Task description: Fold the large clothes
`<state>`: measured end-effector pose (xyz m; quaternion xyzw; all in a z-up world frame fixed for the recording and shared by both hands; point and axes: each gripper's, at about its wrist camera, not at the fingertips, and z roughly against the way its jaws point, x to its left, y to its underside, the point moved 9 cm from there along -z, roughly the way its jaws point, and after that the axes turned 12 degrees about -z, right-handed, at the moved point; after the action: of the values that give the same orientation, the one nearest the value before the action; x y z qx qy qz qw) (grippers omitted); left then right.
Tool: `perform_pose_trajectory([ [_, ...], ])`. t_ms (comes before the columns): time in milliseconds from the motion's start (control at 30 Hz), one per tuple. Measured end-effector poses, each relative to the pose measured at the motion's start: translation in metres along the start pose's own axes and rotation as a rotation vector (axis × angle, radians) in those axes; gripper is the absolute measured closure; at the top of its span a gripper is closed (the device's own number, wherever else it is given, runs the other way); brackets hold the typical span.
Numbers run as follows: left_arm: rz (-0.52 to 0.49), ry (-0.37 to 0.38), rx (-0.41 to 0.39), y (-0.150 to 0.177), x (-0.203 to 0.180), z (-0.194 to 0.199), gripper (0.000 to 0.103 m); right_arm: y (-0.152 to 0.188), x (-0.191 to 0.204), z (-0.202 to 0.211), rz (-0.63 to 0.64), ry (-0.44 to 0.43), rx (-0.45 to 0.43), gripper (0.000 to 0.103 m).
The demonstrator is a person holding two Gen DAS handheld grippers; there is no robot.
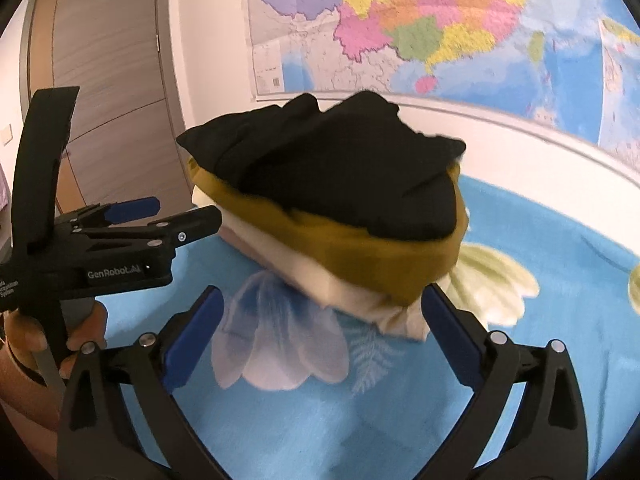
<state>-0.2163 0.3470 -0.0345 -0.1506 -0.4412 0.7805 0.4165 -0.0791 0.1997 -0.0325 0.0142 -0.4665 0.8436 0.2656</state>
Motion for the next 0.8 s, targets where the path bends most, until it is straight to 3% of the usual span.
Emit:
perform_pose_trajectory([
  [400,-0.024,-0.050,0.021,0.018,-0.006,0.015,0.007,0.015,0.001,0.021,-0.018,-0.013,-0.011,0.006],
  [800,-0.029,-0.041,0.030,0.026,-0.012,0.024,0.007,0.022,0.002,0.029,-0.030,-0.020,-0.012,0.006],
])
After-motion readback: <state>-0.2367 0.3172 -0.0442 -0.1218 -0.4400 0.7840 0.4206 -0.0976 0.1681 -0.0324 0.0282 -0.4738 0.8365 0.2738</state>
